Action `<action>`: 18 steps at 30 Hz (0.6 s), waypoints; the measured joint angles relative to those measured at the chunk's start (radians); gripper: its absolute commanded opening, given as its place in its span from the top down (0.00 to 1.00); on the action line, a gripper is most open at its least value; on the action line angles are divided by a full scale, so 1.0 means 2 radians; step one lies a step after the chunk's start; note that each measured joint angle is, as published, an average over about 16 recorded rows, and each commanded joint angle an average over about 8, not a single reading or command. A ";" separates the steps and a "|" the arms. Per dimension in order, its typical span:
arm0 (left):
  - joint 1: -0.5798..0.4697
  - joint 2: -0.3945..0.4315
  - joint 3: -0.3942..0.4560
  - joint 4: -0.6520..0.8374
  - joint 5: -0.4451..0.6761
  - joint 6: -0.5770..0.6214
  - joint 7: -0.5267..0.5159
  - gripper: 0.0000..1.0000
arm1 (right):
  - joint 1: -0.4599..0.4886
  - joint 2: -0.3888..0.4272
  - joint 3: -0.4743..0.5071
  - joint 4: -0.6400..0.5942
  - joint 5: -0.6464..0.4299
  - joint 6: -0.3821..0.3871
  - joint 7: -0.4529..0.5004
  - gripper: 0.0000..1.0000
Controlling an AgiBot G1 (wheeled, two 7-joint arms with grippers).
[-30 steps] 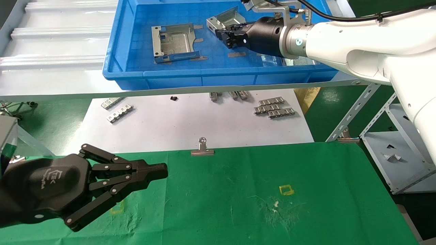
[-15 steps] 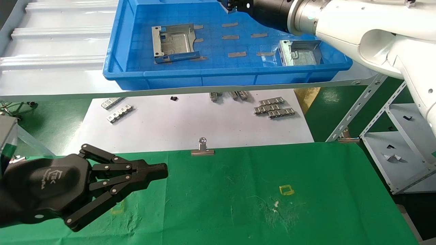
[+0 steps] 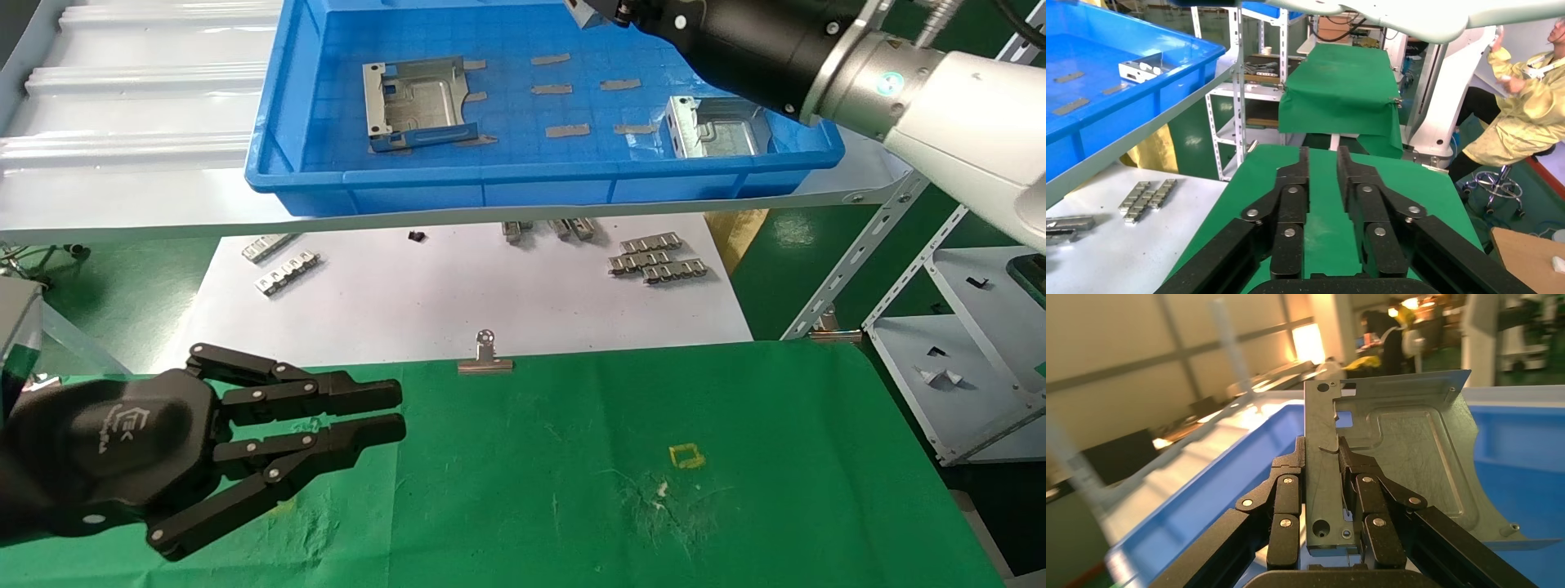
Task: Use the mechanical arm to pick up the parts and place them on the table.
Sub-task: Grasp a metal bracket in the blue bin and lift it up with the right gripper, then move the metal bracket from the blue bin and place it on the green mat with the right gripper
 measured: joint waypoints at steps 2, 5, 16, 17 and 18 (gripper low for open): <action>0.000 0.000 0.000 0.000 0.000 0.000 0.000 0.00 | -0.014 0.027 -0.002 0.042 0.001 -0.013 0.015 1.00; 0.000 0.000 0.000 0.000 0.000 0.000 0.000 0.00 | -0.037 0.069 -0.007 0.108 0.003 -0.033 0.039 1.00; 0.000 0.000 0.000 0.000 0.000 0.000 0.000 0.00 | -0.119 0.210 -0.014 0.291 0.018 -0.116 0.062 1.00; 0.000 0.000 0.000 0.000 0.000 0.000 0.000 0.00 | -0.126 0.220 -0.015 0.298 0.019 -0.124 0.059 1.00; 0.000 0.000 0.000 0.000 0.000 0.000 0.000 0.00 | -0.133 0.228 -0.015 0.304 0.019 -0.131 0.056 1.00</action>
